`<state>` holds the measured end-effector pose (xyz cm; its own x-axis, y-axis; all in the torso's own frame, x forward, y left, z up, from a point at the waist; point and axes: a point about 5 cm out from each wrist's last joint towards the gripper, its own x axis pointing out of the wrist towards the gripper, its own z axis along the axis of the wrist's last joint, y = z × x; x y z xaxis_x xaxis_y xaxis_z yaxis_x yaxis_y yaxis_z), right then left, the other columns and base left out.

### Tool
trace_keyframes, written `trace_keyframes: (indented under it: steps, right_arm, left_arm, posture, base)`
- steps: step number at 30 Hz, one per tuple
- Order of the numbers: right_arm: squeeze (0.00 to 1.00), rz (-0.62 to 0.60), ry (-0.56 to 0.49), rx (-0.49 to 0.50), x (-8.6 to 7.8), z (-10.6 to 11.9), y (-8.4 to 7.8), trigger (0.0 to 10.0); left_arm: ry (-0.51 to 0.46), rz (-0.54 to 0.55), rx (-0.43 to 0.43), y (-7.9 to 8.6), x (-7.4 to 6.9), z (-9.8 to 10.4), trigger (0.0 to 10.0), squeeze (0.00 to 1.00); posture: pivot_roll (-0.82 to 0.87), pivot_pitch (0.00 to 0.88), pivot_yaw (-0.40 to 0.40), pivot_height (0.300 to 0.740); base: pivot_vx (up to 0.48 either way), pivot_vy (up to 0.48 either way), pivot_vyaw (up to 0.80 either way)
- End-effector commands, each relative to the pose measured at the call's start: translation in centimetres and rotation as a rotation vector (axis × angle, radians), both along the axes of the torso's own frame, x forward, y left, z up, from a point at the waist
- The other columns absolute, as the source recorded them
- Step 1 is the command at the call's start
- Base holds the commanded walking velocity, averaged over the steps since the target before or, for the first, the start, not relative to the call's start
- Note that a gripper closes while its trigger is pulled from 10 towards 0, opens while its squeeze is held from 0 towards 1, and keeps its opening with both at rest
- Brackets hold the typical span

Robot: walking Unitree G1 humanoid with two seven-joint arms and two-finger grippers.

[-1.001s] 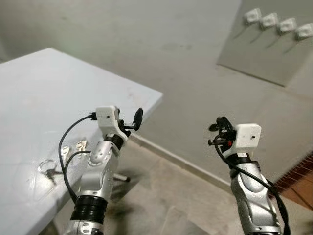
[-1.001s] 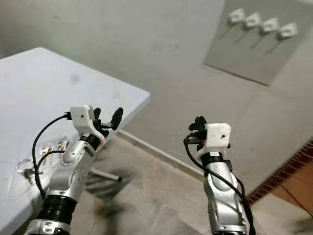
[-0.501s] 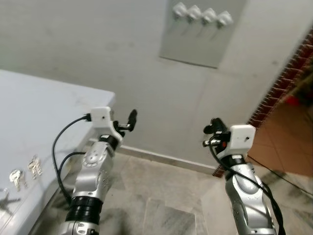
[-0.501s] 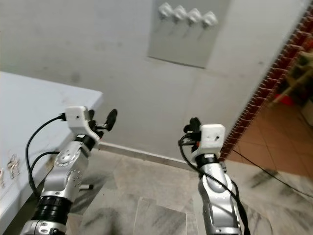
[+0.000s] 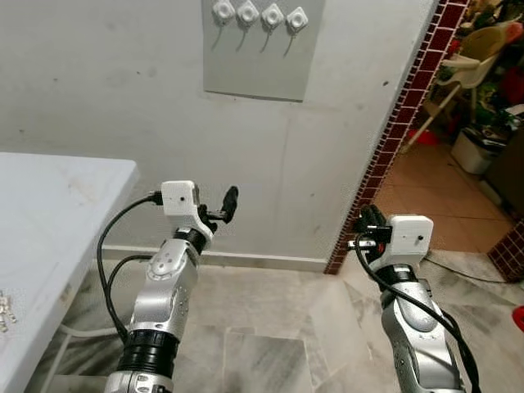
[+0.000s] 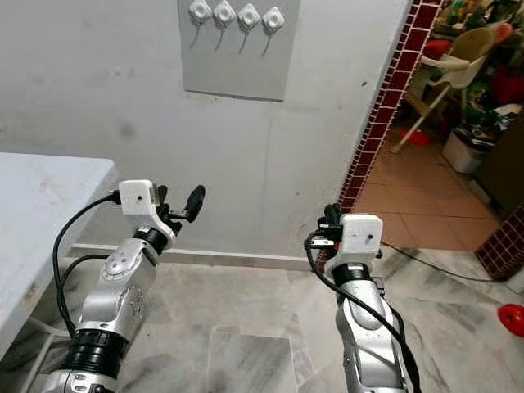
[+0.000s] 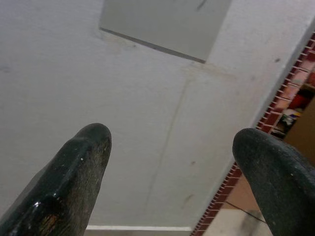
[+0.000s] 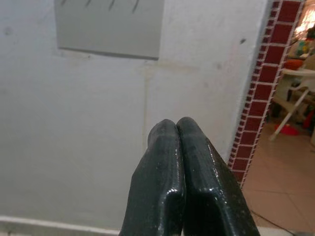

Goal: Hang keys on a hook

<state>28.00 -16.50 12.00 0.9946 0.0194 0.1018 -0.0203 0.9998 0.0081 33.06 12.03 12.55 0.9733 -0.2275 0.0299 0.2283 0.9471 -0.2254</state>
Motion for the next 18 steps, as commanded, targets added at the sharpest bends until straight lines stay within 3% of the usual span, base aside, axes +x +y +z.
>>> trace_keyframes:
  steps: [1,14,18]
  right_arm:
    - [0.0,-0.022,0.009,0.004,0.0,0.2,-0.2,10.0]
    - [0.0,-0.073,0.065,0.061,-0.5,-0.3,-0.4,10.0]
    - [0.0,-0.021,-0.037,0.032,-0.9,0.9,-0.2,10.0]
  left_arm:
    - [-0.001,-0.02,0.013,-0.4,-0.2,0.1,10.0,0.0]
    - [0.003,-0.071,0.043,-0.8,-0.5,0.0,10.0,0.0]
    - [-0.009,-0.096,0.048,-1.0,-0.5,0.4,10.0,0.0]
  posture:
    - [0.04,0.0,-0.047,0.74]
    - [0.03,0.002,-0.013,0.74]
    - [0.03,0.007,-0.003,0.74]
  base:
    - [0.0,0.0,0.0]
    - [0.0,0.0,0.0]
    - [0.0,0.0,0.0]
